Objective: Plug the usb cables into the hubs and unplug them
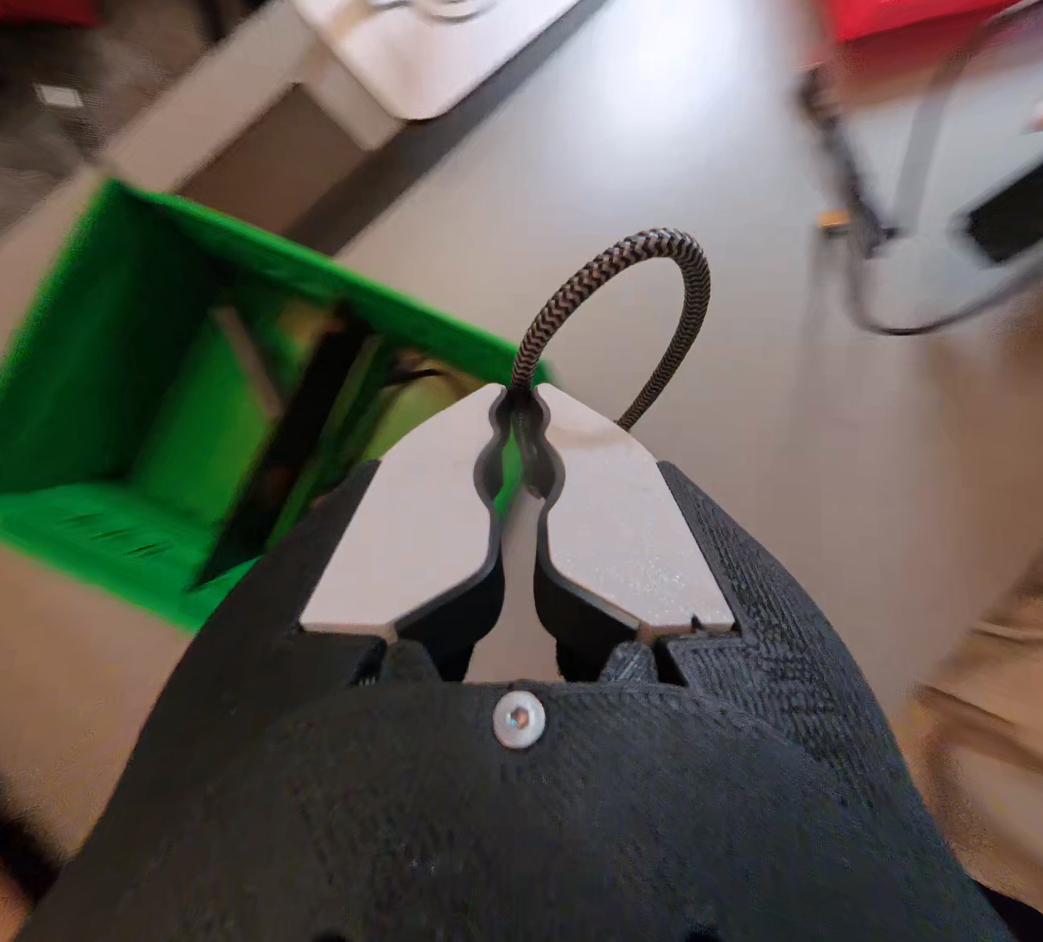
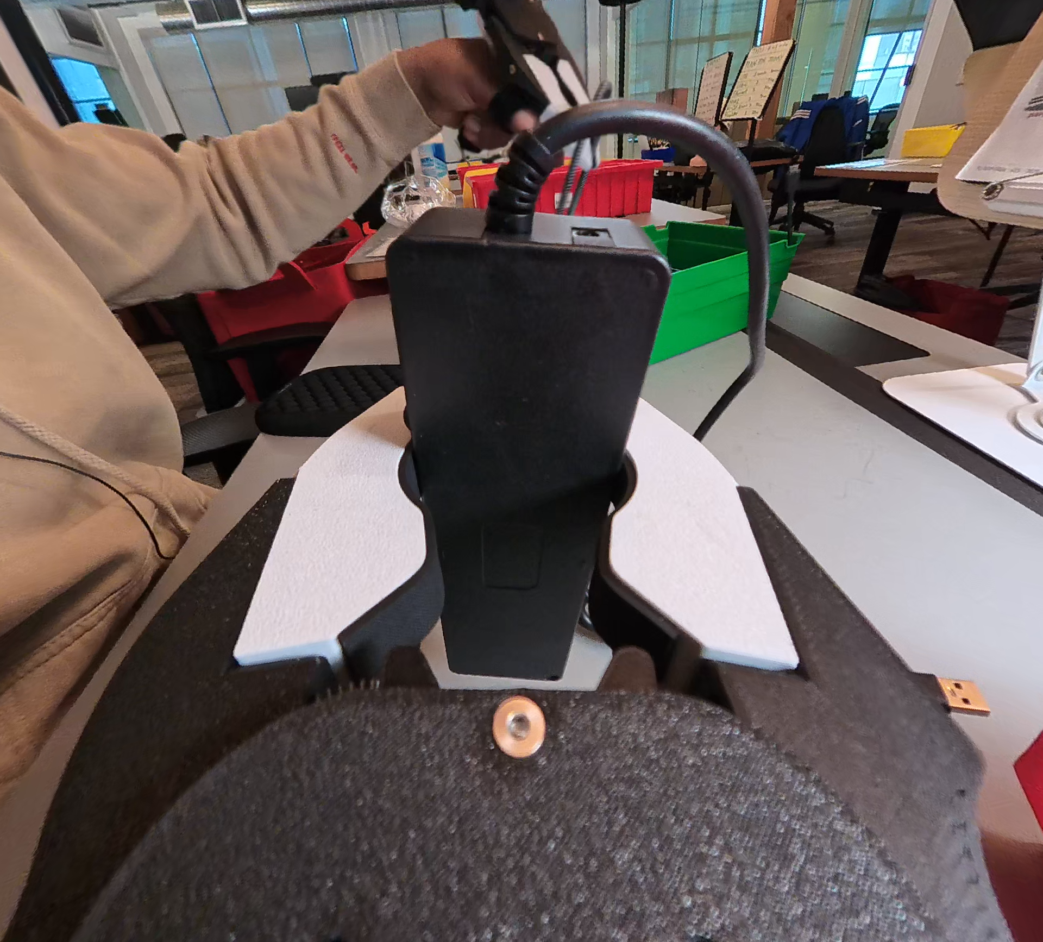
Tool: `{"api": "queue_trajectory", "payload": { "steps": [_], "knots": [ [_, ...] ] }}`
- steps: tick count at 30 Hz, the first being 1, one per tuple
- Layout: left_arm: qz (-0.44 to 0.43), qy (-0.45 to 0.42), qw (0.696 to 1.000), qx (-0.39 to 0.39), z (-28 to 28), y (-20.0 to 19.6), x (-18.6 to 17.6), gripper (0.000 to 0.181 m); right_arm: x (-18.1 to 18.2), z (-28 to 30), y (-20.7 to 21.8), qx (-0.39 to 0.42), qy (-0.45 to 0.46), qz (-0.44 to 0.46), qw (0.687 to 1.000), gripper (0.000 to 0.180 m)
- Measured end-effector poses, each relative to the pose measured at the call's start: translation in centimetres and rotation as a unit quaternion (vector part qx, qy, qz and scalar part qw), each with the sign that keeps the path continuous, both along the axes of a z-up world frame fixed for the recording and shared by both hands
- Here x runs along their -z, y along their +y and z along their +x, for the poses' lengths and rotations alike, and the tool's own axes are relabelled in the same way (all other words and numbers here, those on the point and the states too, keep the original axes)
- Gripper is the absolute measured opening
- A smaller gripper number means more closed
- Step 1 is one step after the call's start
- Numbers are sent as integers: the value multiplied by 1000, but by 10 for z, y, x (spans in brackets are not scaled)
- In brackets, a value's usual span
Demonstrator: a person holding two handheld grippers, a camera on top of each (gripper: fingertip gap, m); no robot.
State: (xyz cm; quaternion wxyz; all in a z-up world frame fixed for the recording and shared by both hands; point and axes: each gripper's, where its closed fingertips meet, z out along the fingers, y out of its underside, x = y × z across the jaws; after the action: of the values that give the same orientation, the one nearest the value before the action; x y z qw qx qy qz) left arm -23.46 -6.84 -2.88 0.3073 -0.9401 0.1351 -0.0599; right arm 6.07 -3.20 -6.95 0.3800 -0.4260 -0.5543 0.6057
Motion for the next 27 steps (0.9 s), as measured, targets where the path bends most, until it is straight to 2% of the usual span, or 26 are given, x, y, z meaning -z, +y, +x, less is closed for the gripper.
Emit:
{"api": "queue_trajectory", "payload": {
  "steps": [2,5,8,12,17,20,22,24,27],
  "knots": [
    [-29,-84,995,45,47,-8,16,6,-1,1,0,-2,2,0,1000,63],
    [-82,-192,975,80,106,-19,71,6,-4,3,-1,-4,7,5,1000,64],
    [-97,-276,954,67,141,-17,121,6,-9,6,0,-2,15,3,1000,64],
    [-82,-326,941,28,151,-1,151,8,-8,8,6,5,17,-4,1000,64],
    [-61,-216,973,53,137,-3,166,15,-9,10,10,10,19,-4,1000,64],
    [4,-117,984,132,135,-4,149,17,-9,10,12,12,20,-8,1000,63],
    [44,-57,968,241,149,-13,135,19,-9,10,13,12,20,-10,1000,63],
    [63,13,928,367,167,-30,133,22,-9,11,14,14,22,-13,1000,63],
    [36,71,879,471,183,-40,144,21,-11,12,17,15,29,-19,999,63]
  ]
}}
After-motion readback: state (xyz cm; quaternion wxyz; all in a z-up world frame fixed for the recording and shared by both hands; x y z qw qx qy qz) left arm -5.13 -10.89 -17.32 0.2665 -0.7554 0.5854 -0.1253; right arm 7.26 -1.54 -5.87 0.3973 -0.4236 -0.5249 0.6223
